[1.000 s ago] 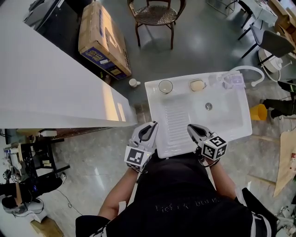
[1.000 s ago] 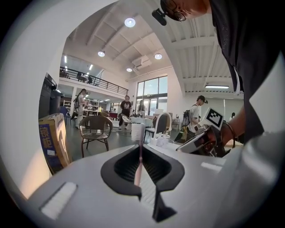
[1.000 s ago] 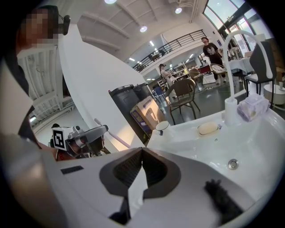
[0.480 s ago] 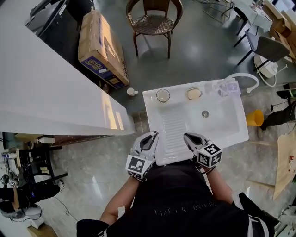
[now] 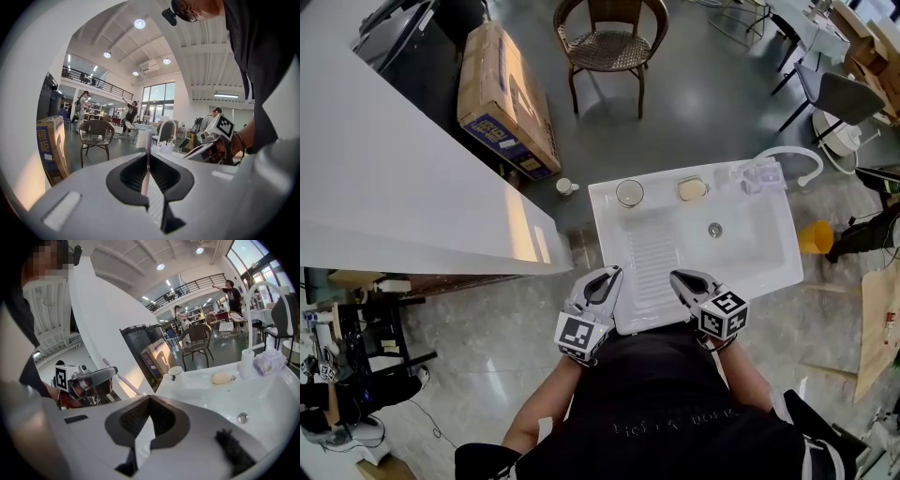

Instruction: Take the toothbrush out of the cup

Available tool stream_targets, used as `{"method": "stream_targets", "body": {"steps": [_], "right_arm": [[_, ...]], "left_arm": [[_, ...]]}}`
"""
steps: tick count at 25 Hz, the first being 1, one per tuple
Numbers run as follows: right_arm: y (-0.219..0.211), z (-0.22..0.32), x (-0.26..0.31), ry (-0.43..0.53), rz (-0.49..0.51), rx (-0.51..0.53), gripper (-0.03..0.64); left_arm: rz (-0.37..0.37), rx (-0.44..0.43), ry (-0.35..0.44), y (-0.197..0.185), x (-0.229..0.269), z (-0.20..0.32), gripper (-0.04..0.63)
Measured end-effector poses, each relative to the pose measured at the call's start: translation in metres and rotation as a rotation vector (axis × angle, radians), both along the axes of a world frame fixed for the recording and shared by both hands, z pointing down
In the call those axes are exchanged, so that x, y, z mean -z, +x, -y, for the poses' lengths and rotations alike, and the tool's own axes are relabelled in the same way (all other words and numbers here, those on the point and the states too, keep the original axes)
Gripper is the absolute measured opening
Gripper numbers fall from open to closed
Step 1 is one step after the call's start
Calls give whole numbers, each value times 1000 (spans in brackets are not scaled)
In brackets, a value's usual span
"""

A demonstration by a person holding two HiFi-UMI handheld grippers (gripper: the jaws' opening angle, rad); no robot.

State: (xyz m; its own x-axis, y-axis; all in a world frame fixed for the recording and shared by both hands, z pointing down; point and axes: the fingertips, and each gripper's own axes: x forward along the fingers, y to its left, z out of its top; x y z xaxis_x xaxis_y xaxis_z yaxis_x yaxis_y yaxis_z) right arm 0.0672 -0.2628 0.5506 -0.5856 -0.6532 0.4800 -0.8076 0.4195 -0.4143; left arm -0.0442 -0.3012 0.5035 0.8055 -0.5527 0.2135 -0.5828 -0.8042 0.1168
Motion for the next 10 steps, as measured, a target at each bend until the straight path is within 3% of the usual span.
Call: {"method": "stream_targets", "body": {"steps": [10], "right_arm": [[5, -1, 0, 2, -1, -3, 11]], "left_arm": [[3, -41, 8, 8, -3, -4, 25]]}}
